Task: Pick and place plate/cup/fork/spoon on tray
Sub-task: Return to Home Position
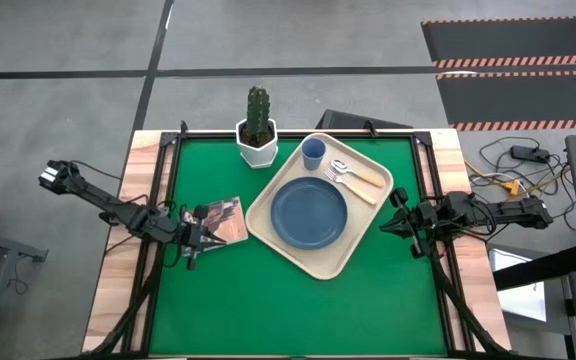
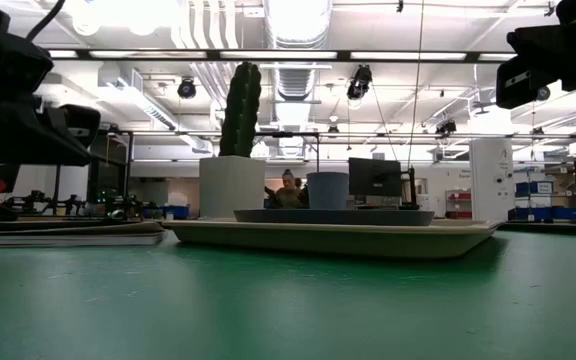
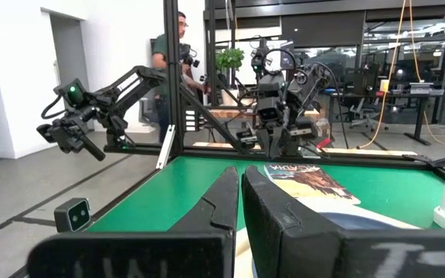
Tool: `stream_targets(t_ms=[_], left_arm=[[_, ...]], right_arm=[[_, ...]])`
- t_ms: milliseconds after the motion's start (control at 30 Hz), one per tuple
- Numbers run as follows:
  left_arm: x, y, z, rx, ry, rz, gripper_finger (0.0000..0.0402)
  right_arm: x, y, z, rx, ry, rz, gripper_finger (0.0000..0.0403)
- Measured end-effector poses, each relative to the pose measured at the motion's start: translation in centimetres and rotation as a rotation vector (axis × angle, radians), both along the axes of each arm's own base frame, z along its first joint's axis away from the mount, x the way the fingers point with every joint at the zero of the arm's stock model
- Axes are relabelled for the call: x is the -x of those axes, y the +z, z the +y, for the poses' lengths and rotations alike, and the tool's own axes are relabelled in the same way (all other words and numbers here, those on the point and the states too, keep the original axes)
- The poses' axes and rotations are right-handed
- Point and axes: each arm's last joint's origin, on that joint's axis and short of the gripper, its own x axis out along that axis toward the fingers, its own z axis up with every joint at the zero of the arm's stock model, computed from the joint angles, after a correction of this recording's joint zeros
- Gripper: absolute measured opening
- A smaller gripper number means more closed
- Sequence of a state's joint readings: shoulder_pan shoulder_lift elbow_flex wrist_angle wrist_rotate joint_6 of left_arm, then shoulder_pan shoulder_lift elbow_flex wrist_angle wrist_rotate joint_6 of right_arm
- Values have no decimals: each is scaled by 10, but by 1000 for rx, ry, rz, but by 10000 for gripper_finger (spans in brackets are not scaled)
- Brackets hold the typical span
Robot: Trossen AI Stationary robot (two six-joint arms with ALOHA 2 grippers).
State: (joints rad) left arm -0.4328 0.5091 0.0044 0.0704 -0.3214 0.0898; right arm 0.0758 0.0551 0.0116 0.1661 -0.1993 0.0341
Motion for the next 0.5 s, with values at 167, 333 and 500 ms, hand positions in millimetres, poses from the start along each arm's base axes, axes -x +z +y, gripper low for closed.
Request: stream_targets(t_ms=[167,333,500], left_arm=[[0,-1,0,-4,0,8,0],[0,-1,0,-6,0,14,0],[0,-1,0,-5,0,12,0]], right_arm=[[0,0,0,0,0,0,11],[0,0,0,0,0,0,11],[0,0,0,0,0,0,11]])
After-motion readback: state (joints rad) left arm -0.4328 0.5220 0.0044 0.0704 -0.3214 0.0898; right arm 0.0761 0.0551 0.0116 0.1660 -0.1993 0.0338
